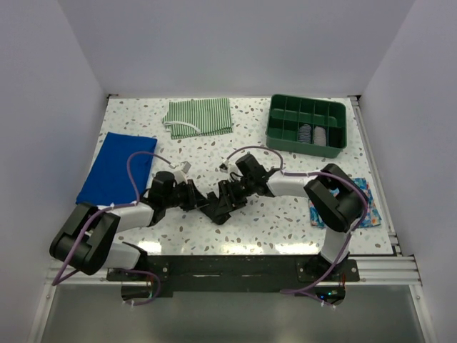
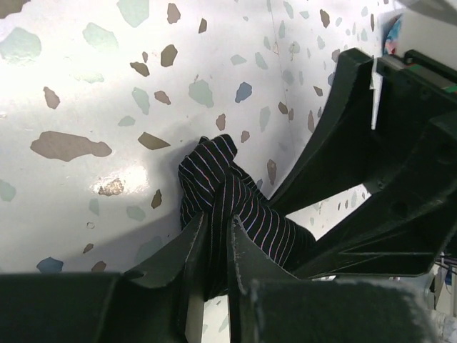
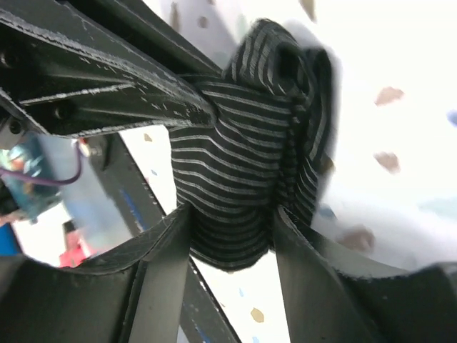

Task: Roll the underwear
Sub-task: Roll the underwear to the center of the board.

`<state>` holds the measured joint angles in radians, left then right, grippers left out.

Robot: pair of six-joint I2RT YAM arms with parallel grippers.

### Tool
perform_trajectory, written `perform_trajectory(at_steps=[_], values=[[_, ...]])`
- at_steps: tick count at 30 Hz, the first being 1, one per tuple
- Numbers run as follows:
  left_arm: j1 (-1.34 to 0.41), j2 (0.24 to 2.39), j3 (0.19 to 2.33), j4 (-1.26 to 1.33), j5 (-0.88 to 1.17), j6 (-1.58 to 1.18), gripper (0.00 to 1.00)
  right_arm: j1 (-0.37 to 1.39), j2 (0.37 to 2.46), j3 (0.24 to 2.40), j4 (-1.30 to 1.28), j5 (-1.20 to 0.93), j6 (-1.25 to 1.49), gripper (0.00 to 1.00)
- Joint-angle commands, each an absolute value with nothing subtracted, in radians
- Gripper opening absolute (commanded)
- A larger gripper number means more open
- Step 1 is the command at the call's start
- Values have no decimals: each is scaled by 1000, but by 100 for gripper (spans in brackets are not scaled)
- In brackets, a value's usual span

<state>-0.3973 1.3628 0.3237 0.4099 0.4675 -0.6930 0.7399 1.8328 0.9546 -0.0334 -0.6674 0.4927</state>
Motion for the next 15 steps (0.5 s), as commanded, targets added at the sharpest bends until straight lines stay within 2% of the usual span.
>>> perform_trajectory(at_steps=[1, 7, 15], values=[[-431, 1379, 345, 279, 350, -629, 3, 746, 1715, 931, -141, -503, 445, 54], [-465, 1376, 380, 239, 313, -629, 3, 776, 1580, 966, -270, -355, 350, 55], [-474, 1370, 403, 184, 288, -641, 3, 974, 1575, 1077, -387, -2, 244, 56]])
